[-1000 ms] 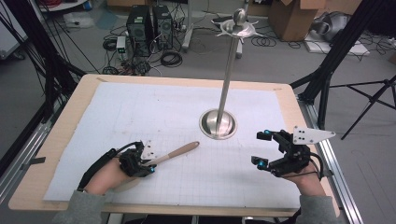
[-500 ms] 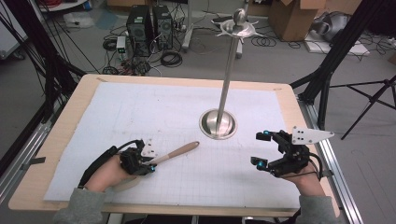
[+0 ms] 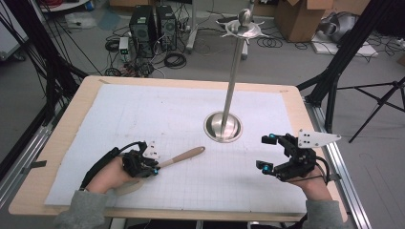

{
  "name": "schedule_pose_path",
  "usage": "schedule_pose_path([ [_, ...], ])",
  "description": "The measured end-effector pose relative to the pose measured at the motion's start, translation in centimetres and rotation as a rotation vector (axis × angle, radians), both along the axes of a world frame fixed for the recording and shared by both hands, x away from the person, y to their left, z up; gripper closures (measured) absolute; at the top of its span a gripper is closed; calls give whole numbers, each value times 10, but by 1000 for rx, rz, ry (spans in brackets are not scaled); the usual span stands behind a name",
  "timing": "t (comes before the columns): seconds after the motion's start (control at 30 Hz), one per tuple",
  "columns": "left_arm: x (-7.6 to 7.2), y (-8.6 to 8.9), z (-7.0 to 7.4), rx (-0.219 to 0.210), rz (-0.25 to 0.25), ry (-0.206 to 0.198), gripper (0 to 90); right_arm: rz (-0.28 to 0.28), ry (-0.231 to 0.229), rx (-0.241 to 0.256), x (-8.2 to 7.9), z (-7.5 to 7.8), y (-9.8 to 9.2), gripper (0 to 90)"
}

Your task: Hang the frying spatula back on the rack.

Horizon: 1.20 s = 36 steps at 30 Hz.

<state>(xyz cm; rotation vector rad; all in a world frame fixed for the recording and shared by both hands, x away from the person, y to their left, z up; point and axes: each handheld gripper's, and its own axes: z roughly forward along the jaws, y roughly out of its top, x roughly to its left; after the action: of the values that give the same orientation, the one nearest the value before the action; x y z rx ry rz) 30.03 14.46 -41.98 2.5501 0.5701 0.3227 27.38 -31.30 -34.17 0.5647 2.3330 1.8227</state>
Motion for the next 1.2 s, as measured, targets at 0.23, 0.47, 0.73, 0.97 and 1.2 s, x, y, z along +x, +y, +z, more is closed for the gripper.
schedule_pose_path([
  [0.23, 0, 0, 1, 2, 0, -2, 770, -2, 6, 0, 0, 0, -1, 114],
  [0.47, 0, 2, 1, -7, -7, -11, 772, 0, -2, 2, 0, 0, -1, 115],
  [0.73, 0, 8, 9, -70, 7, -8, 772, -1, 3, -2, 0, 0, -1, 114],
  [0.97, -1, 11, 17, -134, 1, -14, 772, -2, -2, -2, 0, 0, -1, 114],
  [1.2, -1, 14, 23, -212, 1, -7, 771, -3, 0, 1, 0, 0, -2, 115],
])
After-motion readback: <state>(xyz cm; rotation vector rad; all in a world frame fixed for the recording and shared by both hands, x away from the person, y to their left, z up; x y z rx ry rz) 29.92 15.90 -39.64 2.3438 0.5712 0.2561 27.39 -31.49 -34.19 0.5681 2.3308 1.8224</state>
